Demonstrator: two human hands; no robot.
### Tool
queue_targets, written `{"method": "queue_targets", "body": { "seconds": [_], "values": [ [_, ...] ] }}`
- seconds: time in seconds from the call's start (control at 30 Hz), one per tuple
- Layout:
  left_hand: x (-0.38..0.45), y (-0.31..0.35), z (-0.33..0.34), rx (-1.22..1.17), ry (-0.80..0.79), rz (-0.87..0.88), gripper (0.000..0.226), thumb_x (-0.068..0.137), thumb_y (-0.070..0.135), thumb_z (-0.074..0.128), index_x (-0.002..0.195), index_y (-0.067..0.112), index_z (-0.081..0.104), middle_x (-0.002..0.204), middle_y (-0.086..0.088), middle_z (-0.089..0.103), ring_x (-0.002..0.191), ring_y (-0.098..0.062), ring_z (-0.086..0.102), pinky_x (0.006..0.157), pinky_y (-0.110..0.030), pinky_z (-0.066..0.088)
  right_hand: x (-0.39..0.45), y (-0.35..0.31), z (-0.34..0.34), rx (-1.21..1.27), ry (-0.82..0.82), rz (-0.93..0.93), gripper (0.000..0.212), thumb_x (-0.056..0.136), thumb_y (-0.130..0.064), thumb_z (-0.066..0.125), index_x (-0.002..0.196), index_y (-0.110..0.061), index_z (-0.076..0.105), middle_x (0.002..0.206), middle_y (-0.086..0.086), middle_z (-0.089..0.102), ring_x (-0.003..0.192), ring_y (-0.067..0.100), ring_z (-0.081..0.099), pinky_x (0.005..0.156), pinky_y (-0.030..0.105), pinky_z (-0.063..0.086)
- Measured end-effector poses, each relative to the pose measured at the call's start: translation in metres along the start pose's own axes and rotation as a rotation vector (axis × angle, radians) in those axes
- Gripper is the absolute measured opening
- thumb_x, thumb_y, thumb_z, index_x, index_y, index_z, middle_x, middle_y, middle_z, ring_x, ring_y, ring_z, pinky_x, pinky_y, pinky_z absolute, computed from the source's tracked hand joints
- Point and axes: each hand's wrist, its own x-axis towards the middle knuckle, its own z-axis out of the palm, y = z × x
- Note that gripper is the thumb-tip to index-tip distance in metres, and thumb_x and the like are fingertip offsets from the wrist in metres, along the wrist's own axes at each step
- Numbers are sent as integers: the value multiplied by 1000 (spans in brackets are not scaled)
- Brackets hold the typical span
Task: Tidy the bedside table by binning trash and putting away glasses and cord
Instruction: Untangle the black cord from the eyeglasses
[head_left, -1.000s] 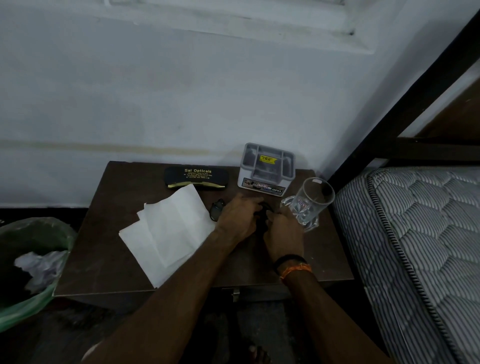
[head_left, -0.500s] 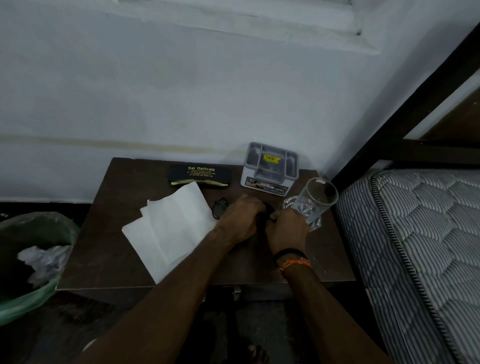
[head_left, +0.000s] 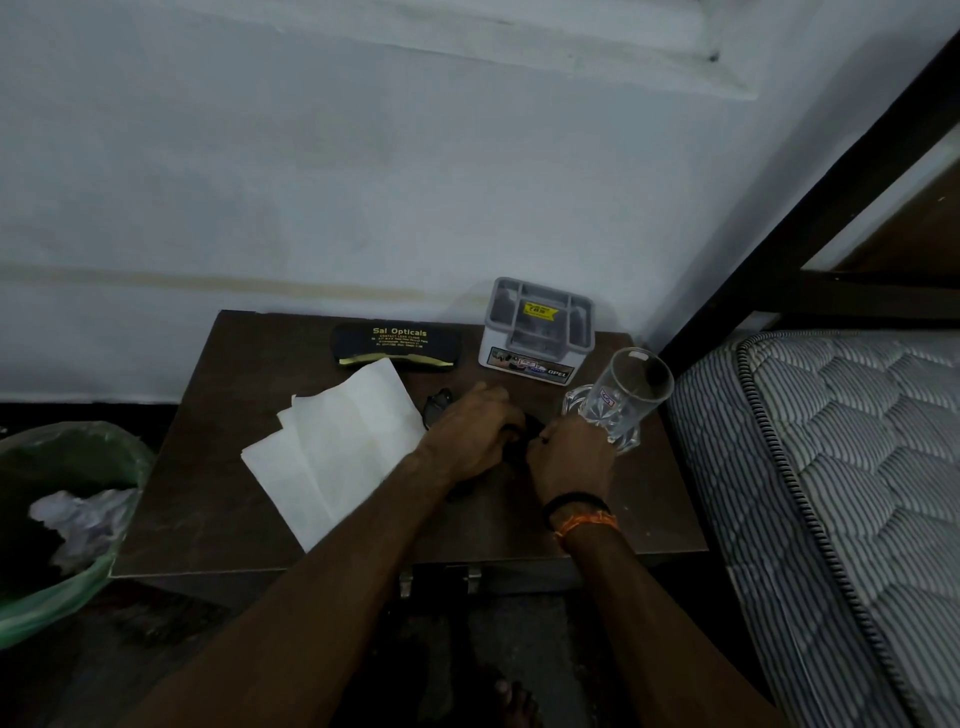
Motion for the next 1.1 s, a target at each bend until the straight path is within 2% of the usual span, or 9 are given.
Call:
{"method": "queue_targets", "body": {
  "seconds": [0.17, 0.27, 0.37, 0.5, 0.63, 0.73, 0.83, 0.97, 1.1],
  "values": [
    [0, -2, 0, -76, 40, -19, 28, 88, 13, 61, 115, 16, 70, 109, -8, 64, 106, -22, 53, 96, -29, 33, 3, 3, -1, 64, -80, 0, 21, 77, -27, 65, 70, -8, 71, 66, 7, 68, 67, 23, 66, 63, 31, 54],
    [2, -4, -3, -49, 41, -35, 31, 87, 18, 63, 117, 18, 70, 107, -6, 64, 103, -21, 52, 93, -29, 32, 5, 4, -10, 104, -62, -18, 25, 79, -27, 68, 64, -7, 71, 59, 5, 66, 58, 19, 62, 61, 31, 55],
    [5, -1, -6, -42, 32, -26, 31, 79, 22, 65, 109, 17, 72, 96, -6, 67, 92, -20, 57, 84, -31, 38, 6, 5, -15, 156, -46, 20, 27, 76, -30, 71, 61, -8, 72, 57, 4, 67, 57, 18, 62, 57, 27, 51],
    [6, 0, -1, -44, 2, -55, 31, 73, 33, 64, 101, 22, 72, 91, -2, 68, 83, -18, 60, 78, -28, 43, 1, 7, -14, 279, -17, 104, 26, 70, -35, 73, 57, -12, 72, 54, 4, 69, 59, 21, 69, 64, 36, 59],
    [7, 5, 0, -42, 65, -76, 23, 78, 24, 70, 101, 19, 71, 90, -3, 66, 86, -19, 58, 78, -25, 31, -4, 13, -11, 452, -77, 255, 22, 75, -26, 76, 58, -13, 70, 53, 4, 69, 54, 17, 71, 65, 39, 62],
    [6, 3, 5, -45, 86, -102, 22, 78, 25, 70, 100, 21, 70, 92, -2, 65, 90, -20, 57, 82, -30, 38, -10, 15, -7, 556, -93, 278, 18, 78, -18, 77, 64, -7, 71, 57, 9, 71, 54, 19, 71, 63, 41, 63],
    [9, 3, 7, -56, 82, -109, 22, 78, 24, 71, 100, 20, 71, 96, -4, 65, 93, -21, 57, 87, -36, 44, -14, 15, -4, 534, -62, 246, 21, 78, -21, 76, 59, -20, 67, 55, 4, 70, 55, 16, 71, 66, 40, 63],
    [11, -1, 11, -54, 110, -79, 23, 80, 20, 71, 102, 16, 71, 101, -5, 65, 99, -22, 56, 89, -33, 42, -15, 18, 2, 536, -57, 213, 21, 75, -22, 71, 56, -27, 64, 53, 0, 69, 59, 17, 71, 71, 43, 61],
    [11, -3, 11, -191, 128, -113, 22, 78, 13, 74, 100, 14, 71, 103, -4, 65, 97, -19, 60, 86, -34, 51, -10, 23, 1, 570, -63, 211, 14, 75, -22, 77, 66, -26, 67, 58, -2, 71, 62, 15, 72, 73, 44, 61]
  ]
}}
